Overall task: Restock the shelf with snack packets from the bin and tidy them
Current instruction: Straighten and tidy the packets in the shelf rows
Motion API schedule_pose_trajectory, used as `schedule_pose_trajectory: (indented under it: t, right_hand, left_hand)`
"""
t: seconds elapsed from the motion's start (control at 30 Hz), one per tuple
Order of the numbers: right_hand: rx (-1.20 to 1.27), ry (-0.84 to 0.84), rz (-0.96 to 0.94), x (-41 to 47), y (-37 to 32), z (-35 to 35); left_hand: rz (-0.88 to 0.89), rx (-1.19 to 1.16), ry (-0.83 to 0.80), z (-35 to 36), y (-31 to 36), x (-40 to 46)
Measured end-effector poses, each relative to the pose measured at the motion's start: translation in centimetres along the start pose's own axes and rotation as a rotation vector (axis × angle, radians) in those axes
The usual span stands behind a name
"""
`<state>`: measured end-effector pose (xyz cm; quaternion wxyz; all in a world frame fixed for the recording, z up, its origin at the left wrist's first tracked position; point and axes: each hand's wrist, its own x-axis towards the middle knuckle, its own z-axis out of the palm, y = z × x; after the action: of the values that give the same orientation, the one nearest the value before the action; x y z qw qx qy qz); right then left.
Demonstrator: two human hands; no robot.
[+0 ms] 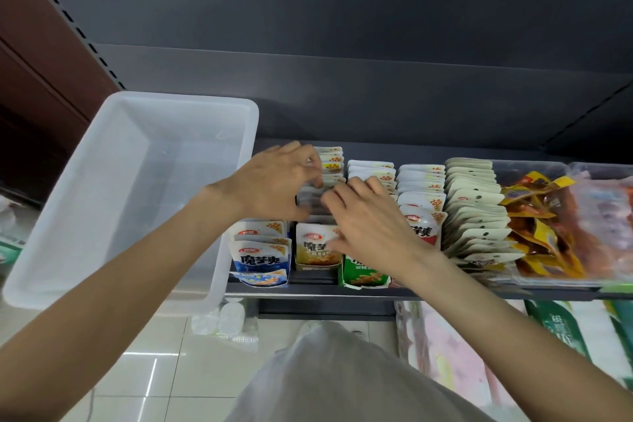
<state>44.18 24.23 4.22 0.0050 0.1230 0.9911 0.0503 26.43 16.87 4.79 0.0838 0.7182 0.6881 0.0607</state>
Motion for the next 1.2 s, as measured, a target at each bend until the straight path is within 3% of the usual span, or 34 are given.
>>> schedule_pose_trajectory:
  t: [0.3,0.53,0.6,0.73,0.87,1.0,1.2]
  right_hand:
    - [-0.007,0.166,0.133,0.6,-1.0,0.5]
    - [0.096,0.302,0.113,-0.6,-1.9,0.8]
    - [0.084,0.293,0.103,-1.1,-2.1,1.2]
    - [0.224,0.245,0.2,-1.8,-1.1,1.6]
    - [0.26,0.236,0.248,-2.1,0.3,1.0]
    - [0.197,0.226,0.222,-1.6,-0.1,1.6]
    - [0.277,0.263,0.259,-2.1,-1.1,1.7]
  left_hand:
    - [0.006,0.025,0.077,0.4,-0.2,0.2]
    - [0.231,-0.043,0.151,-0.1,-0.7,-1.9]
    - [0.19,-0.033,0.156,0.1,-1.1,-2.3]
    - [-0.087,-0.127,0.18,0.0,-1.2,-2.1]
    - [-0.292,-0.3,0.02,-0.2,-0.8,1.1]
    - [-0.279,-0.323,-0.144,0.5,-0.9,4.0]
    - [-0.153,-0.235,-0.089,0.9,-0.8,3.5]
